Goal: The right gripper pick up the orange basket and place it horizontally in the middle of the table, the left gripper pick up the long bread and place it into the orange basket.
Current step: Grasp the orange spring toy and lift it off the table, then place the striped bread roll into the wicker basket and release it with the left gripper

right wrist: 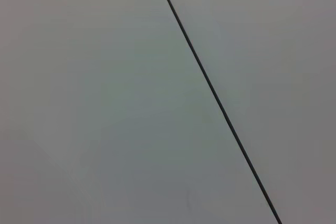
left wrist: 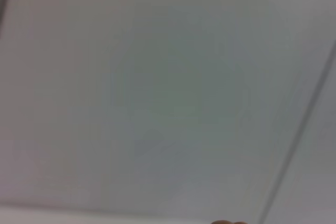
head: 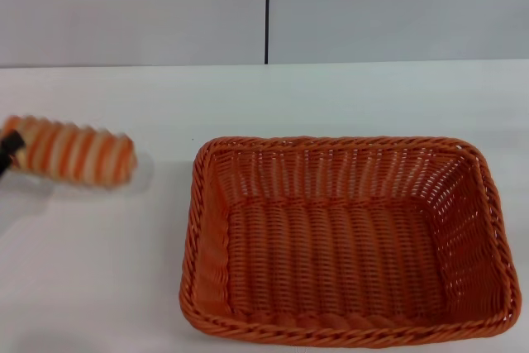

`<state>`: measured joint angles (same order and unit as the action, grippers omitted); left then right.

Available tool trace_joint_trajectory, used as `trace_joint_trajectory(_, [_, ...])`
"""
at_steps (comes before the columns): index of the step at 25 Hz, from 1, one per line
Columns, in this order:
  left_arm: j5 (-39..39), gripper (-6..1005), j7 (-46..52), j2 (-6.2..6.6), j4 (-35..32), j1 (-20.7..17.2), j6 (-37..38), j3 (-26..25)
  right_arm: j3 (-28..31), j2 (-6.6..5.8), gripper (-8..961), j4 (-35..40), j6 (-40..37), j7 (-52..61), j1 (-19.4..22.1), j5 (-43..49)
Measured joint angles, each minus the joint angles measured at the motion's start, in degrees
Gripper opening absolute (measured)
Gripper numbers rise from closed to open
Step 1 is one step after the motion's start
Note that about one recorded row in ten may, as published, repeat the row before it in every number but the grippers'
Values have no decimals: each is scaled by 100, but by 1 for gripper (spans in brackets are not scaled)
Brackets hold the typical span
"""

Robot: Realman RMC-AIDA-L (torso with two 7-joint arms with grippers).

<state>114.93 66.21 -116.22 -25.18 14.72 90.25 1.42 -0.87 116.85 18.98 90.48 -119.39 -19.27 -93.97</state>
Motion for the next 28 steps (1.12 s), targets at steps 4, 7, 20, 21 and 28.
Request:
trace_joint_trajectory(4, [-400, 180, -1, -30, 41, 13, 390, -134, 8, 16, 275, -55, 10, 5, 29, -7])
trace_joint_trajectory(7, [-629, 178, 1, -120, 56, 150, 865, -87, 9, 41, 275, -61, 12, 7, 25, -8])
trace_joint_trajectory(20, [-600, 168, -282, -209, 1091, 1123, 1127, 2227, 9, 88, 274, -98, 15, 10, -30, -8])
trace_joint_trajectory(21, [-599, 167, -309, -236, 1214, 1299, 960, 2782, 9, 88, 274, -104, 15, 10, -32, -8])
trace_joint_trajectory(28, [-649, 205, -311, -253, 1404, 1520, 489, 3364, 8, 92, 274, -113, 15, 10, -47, -8])
